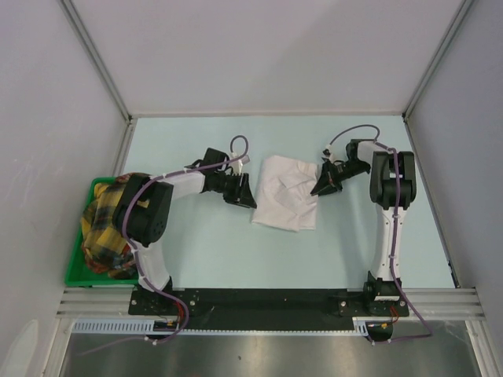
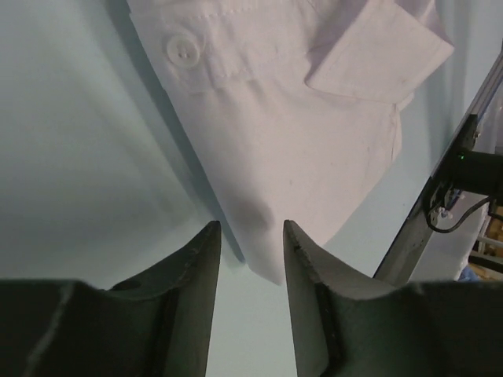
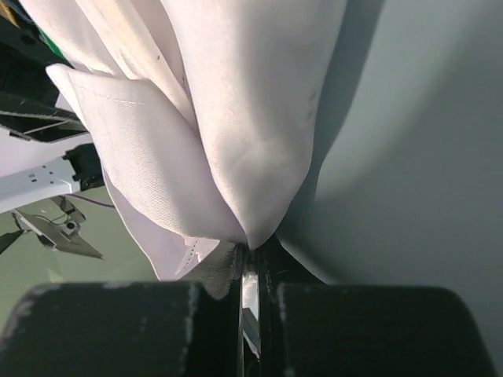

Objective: Fold and stack the long sleeve shirts
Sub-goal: Fold the shirt

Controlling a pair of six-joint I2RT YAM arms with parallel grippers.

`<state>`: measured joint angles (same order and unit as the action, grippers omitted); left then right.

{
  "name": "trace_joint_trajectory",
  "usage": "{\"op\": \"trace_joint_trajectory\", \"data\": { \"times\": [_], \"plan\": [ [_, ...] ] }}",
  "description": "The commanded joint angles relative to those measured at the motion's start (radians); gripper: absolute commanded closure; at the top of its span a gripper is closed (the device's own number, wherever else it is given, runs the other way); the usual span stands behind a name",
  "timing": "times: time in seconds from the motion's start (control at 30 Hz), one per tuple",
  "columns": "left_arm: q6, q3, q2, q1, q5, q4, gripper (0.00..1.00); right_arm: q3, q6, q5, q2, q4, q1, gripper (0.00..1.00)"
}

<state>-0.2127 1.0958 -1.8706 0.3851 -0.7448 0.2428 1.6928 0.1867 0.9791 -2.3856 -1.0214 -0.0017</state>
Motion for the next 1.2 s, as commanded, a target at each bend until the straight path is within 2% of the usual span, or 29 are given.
{"op": "trace_joint_trajectory", "data": {
  "times": [0.0, 0.07, 0.1, 0.2, 0.33, 0.47, 0.5, 0.57, 0.6, 0.63, 0.67, 0.77, 0.8, 0.83, 0.87, 0.97, 1.03, 1.13, 1.17],
  "plan": [
    [-0.12, 0.001, -0.071, 0.015, -0.096, -0.112, 0.66, 0.06, 0.069, -0.134, -0.055, -0.023, 0.046, 1.0],
    [-0.113, -0.013, -0.087, 0.041, -0.131, -0.112, 0.74, 0.083, 0.077, -0.141, -0.064, -0.026, 0.054, 1.0],
    [-0.103, -0.037, -0.084, 0.057, -0.146, -0.115, 0.83, 0.091, 0.085, -0.145, -0.066, -0.029, 0.058, 1.0],
    [-0.079, -0.111, -0.024, 0.144, -0.179, -0.135, 1.0, 0.136, 0.149, -0.157, -0.084, -0.071, 0.086, 1.0],
    [-0.126, -0.241, 0.054, 0.279, -0.203, -0.23, 1.0, 0.246, 0.279, -0.157, -0.144, -0.192, 0.138, 1.0],
    [-0.111, -0.303, 0.132, 0.31, -0.198, -0.255, 1.0, 0.451, 0.391, -0.154, -0.24, -0.314, 0.219, 1.0],
    [-0.096, -0.309, 0.164, 0.307, -0.202, -0.219, 0.94, 0.543, 0.445, -0.157, -0.263, -0.35, 0.239, 1.0],
    [-0.028, -0.323, 0.209, 0.282, -0.238, -0.118, 0.74, 0.623, 0.497, -0.171, -0.312, -0.433, 0.311, 1.0],
    [0.001, -0.348, 0.282, 0.265, -0.243, -0.081, 0.68, 0.646, 0.514, -0.196, -0.319, -0.443, 0.339, 1.0],
    [0.063, -0.358, 0.328, 0.211, -0.238, -0.036, 0.64, 0.668, 0.558, -0.212, -0.319, -0.451, 0.363, 1.0],
    [0.099, -0.364, 0.371, 0.174, -0.241, 0.058, 0.54, 0.665, 0.585, -0.227, -0.313, -0.45, 0.414, 1.0],
    [0.211, -0.271, 0.485, -0.01, -0.206, 0.258, 0.46, 0.619, 0.631, -0.29, -0.264, -0.382, 0.485, 1.0],
    [0.246, -0.246, 0.487, -0.055, -0.144, 0.289, 0.45, 0.611, 0.628, -0.302, -0.239, -0.331, 0.494, 1.0],
    [0.257, -0.225, 0.481, -0.133, -0.136, 0.311, 0.44, 0.613, 0.614, -0.307, -0.227, -0.303, 0.5, 0.96],
    [0.275, -0.197, 0.466, -0.165, -0.127, 0.361, 0.43, 0.622, 0.581, -0.31, -0.215, -0.275, 0.505, 0.9],
    [0.341, -0.067, 0.358, -0.227, 0.017, 0.418, 0.39, 0.675, 0.513, -0.312, -0.164, -0.215, 0.496, 0.54],
    [0.36, -0.001, 0.243, -0.244, -0.01, 0.434, 0.35, 0.674, 0.461, -0.292, -0.098, -0.174, 0.459, 0.38],
    [0.36, 0.056, 0.122, -0.242, -0.063, 0.464, 0.28, 0.593, 0.344, -0.223, 0.0, -0.151, 0.376, 0.3],
    [0.357, 0.071, 0.084, -0.242, -0.067, 0.458, 0.27, 0.547, 0.306, -0.192, 0.026, -0.151, 0.352, 0.3]
  ]
}}
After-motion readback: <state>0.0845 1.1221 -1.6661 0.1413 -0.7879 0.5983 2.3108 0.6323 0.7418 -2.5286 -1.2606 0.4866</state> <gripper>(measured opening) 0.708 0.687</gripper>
